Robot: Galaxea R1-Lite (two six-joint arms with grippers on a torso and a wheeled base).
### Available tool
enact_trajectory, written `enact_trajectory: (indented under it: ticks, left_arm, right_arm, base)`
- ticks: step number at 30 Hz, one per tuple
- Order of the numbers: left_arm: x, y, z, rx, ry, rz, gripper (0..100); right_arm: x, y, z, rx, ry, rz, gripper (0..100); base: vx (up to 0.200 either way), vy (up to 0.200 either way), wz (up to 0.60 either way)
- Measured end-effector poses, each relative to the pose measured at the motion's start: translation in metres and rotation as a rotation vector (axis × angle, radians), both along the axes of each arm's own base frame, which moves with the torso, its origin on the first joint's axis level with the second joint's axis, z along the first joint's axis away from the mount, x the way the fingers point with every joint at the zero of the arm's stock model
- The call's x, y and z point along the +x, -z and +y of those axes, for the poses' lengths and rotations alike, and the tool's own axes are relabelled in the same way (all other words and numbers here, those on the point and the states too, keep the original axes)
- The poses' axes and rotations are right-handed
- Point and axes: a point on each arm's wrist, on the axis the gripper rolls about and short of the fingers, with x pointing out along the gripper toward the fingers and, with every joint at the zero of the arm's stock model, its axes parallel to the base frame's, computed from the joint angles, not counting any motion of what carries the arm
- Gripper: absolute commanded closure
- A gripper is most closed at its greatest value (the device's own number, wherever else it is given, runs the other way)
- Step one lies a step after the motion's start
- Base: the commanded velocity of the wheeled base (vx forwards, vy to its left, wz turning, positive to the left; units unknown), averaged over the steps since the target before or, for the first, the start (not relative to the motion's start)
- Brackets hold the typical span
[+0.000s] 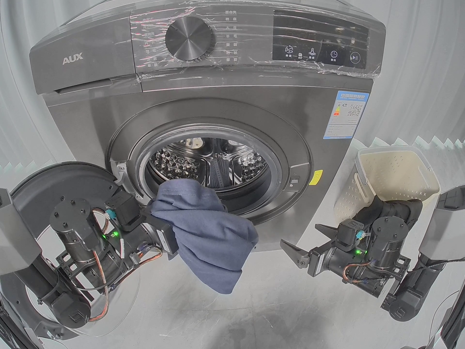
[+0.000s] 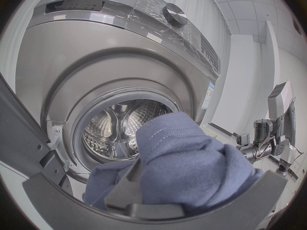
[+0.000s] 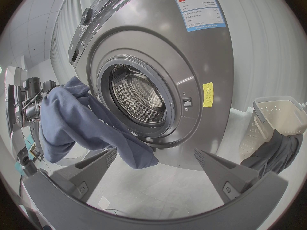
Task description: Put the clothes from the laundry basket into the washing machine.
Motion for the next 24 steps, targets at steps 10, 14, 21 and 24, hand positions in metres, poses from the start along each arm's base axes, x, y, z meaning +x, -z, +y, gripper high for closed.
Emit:
enact_trajectory:
  ticks: [10,14,21,24]
  left_arm:
    - [0.0015,0.0048,-0.0015,0.009,0.002,0.016,100]
    - [0.0009,0.0065,-0.0035,0.013,0.010,0.022,100]
    - [0.0033,0.0092,-0.0076,0.015,0.007,0.027,100]
    - [0.0043,0.0096,-0.0086,0.015,0.007,0.027,100]
  right_arm:
    - [-0.0008,-0.0003,0.0008,0.001,-0.004,-0.001,0]
    - [-0.0008,-0.0003,0.0008,0.001,-0.004,-0.001,0]
    - [-0.0007,-0.0005,0.0009,0.001,-0.004,-0.002,0]
    - [-0.0010,-0.0005,0.0013,0.001,-0.006,-0.002,0]
  base:
    - [0.060,0.000,0.00]
    - [0.000,0.000,0.00]
    - [0.000,0.000,0.00]
    - [0.000,0.000,0.00]
